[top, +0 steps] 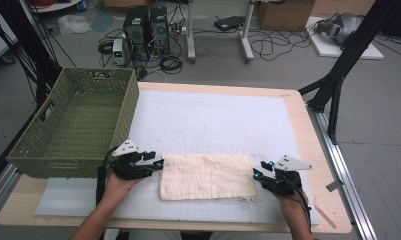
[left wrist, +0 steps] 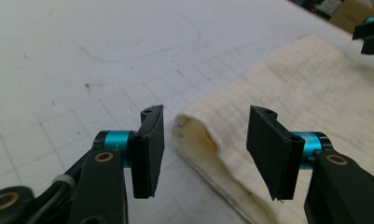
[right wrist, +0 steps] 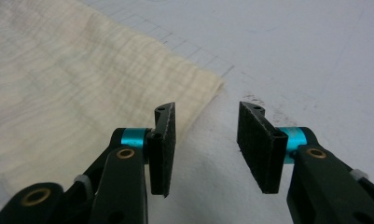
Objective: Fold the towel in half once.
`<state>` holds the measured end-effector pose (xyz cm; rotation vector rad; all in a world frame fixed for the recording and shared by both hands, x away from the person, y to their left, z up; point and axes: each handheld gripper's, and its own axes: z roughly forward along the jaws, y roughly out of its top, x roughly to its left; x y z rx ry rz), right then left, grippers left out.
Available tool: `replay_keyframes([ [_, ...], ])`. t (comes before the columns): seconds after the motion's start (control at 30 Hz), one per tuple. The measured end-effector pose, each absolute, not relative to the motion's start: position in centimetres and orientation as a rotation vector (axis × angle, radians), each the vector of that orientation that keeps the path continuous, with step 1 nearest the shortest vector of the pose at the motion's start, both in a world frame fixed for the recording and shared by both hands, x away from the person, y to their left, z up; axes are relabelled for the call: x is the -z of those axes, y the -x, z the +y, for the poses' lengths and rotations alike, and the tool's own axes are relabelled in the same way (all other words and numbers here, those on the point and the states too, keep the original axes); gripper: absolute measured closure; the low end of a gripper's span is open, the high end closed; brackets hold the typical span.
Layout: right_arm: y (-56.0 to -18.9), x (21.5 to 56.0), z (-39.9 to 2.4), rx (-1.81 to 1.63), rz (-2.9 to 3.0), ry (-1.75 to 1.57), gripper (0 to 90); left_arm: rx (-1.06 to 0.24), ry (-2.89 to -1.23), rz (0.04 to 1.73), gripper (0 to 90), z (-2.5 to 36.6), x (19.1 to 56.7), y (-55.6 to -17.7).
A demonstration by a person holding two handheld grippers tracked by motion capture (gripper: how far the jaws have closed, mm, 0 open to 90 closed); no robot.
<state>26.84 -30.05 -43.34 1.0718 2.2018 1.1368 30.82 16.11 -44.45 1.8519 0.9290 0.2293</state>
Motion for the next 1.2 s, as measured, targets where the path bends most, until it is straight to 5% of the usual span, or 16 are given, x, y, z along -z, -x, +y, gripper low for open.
replay_keyframes([
  [0.43,-27.4,43.9,-28.7,-1.162,2.264,-1.059,55.8,-0.179,-1.955,0.907,57.0,14.7,44.8,-30.5],
  [0.7,-27.4,43.9,-28.8,-1.165,2.257,-1.061,55.3,-0.291,-1.996,0.874,86.6,13.6,44.8,-30.5],
  [1.2,-27.6,44.0,-28.0,-1.146,2.255,-1.061,54.1,-0.345,-1.906,0.996,87.3,15.8,44.9,-31.7],
])
